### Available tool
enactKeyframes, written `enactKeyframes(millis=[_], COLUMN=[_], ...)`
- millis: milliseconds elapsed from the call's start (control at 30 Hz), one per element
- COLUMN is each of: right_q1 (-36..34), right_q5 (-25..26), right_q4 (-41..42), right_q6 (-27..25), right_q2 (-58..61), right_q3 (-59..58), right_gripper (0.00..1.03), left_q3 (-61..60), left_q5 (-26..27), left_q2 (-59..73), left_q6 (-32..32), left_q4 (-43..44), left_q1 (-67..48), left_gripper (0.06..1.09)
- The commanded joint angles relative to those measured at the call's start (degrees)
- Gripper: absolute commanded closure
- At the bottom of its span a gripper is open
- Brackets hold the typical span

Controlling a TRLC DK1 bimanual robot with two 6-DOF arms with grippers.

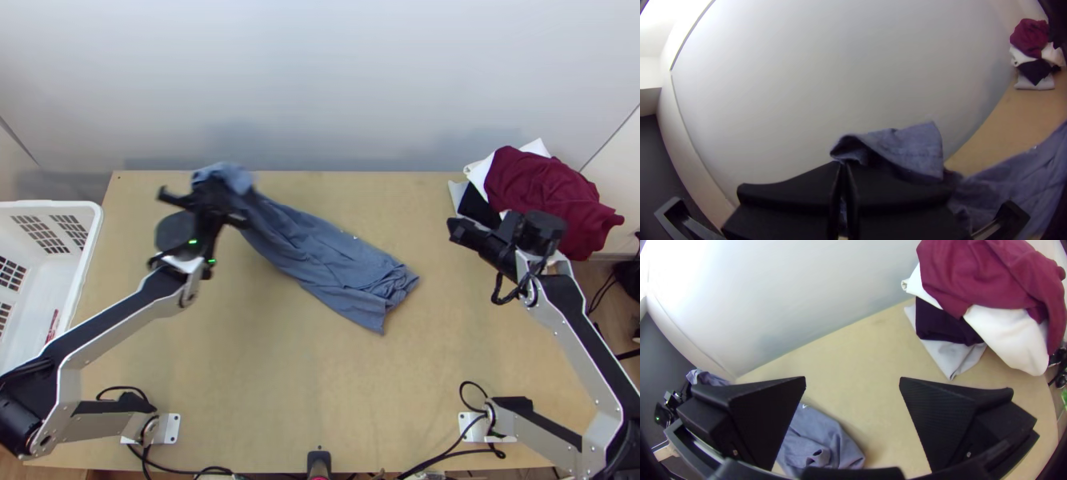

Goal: Fold the t-shirt

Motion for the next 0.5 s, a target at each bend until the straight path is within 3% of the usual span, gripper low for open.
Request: enactKeyframes(millis=[0, 200, 467], right_q1=[2.92, 5.21, 9.51], right_q5=[0.29, 0.29, 0.12], right_q4=[-0.46, -1.78, -5.29], right_q6=[-1.63, -2.77, -5.41], right_q2=[2.52, 3.75, 4.46], right_q3=[-0.35, -0.35, -0.44], right_gripper=[0.05, 0.05, 0.05], left_q3=[-11.54, -12.33, -6.36], left_q5=[3.3, 7.69, 5.15], left_q2=[-2.74, 1.83, 12.9], left_q6=[-3.0, -5.11, -6.17], left_q4=[0.92, 0.92, 0.92], left_q1=[14.14, 26.09, 34.0], left_gripper=[1.05, 1.05, 1.05])
